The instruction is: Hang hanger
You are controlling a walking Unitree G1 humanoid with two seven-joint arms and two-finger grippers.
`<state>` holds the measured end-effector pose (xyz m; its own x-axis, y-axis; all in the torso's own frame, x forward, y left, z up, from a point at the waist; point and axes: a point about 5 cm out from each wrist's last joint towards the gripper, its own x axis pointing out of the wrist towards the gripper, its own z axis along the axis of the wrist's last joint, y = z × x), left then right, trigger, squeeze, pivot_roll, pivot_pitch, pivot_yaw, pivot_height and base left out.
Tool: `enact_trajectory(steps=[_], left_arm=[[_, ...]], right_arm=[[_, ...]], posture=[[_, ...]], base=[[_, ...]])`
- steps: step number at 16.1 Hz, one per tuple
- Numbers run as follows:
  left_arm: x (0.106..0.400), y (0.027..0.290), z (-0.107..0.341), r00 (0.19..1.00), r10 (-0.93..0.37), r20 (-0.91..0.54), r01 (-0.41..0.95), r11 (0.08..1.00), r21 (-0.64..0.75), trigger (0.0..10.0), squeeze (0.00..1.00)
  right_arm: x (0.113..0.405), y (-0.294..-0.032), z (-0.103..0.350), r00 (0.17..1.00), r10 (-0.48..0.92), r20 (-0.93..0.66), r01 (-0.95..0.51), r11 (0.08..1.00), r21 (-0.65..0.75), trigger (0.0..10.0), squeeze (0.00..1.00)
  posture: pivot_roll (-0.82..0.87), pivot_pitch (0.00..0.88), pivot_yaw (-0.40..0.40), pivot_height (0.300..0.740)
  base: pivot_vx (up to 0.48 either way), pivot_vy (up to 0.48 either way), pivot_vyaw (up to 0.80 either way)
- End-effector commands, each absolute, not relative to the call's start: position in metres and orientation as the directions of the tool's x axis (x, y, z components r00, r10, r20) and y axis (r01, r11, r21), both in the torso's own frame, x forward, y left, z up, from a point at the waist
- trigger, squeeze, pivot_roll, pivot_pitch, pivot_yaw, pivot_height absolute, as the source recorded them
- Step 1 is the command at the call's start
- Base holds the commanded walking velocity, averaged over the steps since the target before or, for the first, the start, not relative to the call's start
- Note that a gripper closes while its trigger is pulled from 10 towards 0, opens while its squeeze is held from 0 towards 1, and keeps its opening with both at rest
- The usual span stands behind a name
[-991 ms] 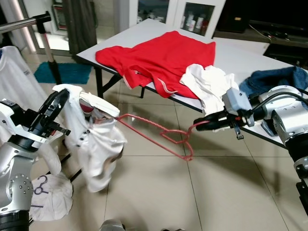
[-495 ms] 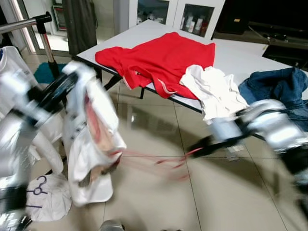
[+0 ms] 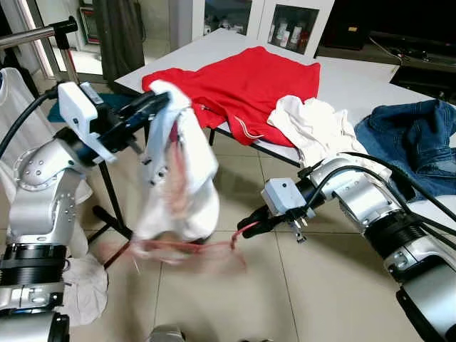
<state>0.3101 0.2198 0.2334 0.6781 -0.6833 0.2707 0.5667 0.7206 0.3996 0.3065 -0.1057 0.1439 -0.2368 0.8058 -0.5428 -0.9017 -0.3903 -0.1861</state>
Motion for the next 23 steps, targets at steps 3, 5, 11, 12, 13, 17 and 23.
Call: enact_trajectory(steps=[3, 5, 11, 12, 13, 17, 23], left_arm=[[0.314, 0.254, 0.246, 0.789, -0.521, 0.325, 0.368, 0.825, 0.430, 0.0, 0.00], [0.310, 0.271, 0.249, 0.816, -0.455, 0.355, 0.294, 0.857, 0.423, 0.0, 0.00], [0.294, 0.284, 0.229, 0.857, -0.317, 0.405, 0.184, 0.924, 0.335, 0.0, 0.00], [0.293, 0.288, 0.226, 0.873, -0.228, 0.431, 0.125, 0.959, 0.253, 0.0, 0.00], [0.292, 0.293, 0.223, 0.883, -0.144, 0.447, 0.075, 0.983, 0.169, 0.0, 0.00], [0.288, 0.296, 0.208, 0.905, 0.026, 0.424, -0.002, 0.998, -0.057, 10.0, 0.00], [0.291, 0.264, 0.214, 0.907, -0.018, 0.422, 0.080, 0.988, -0.129, 10.0, 0.00]], right_arm=[[0.303, -0.117, 0.139, -0.223, 0.815, -0.535, -0.917, -0.361, -0.169, 0.0, 0.00], [0.315, -0.120, 0.150, -0.106, 0.875, -0.472, -0.944, -0.237, -0.228, 0.0, 0.00], [0.342, -0.141, 0.212, 0.142, 0.985, -0.100, -0.955, 0.110, -0.276, 0.0, 0.00], [0.354, -0.140, 0.211, 0.280, 0.958, -0.067, -0.926, 0.251, -0.282, 0.0, 0.00], [0.361, -0.139, 0.210, 0.366, 0.929, -0.042, -0.899, 0.342, -0.272, 0.0, 0.00], [0.384, -0.139, 0.208, 0.705, 0.700, 0.110, -0.691, 0.714, -0.116, 0.0, 0.00], [0.396, -0.142, 0.219, 0.895, 0.307, 0.324, -0.360, 0.925, 0.117, 9.5, 0.00]], posture=[[0.16, 0.000, -0.093, 0.740], [0.16, 0.000, -0.093, 0.740], [0.15, 0.000, -0.084, 0.740], [0.15, 0.000, -0.081, 0.740], [0.15, 0.000, -0.080, 0.740], [0.15, 0.000, -0.080, 0.740], [0.15, 0.000, -0.075, 0.740]], base=[[0.000, 0.000, 0.00], [0.000, 0.000, 0.00], [0.000, 0.000, 0.00], [0.000, 0.000, 0.00], [0.000, 0.000, 0.00], [0.000, 0.000, 0.00], [0.000, 0.000, 0.00]])
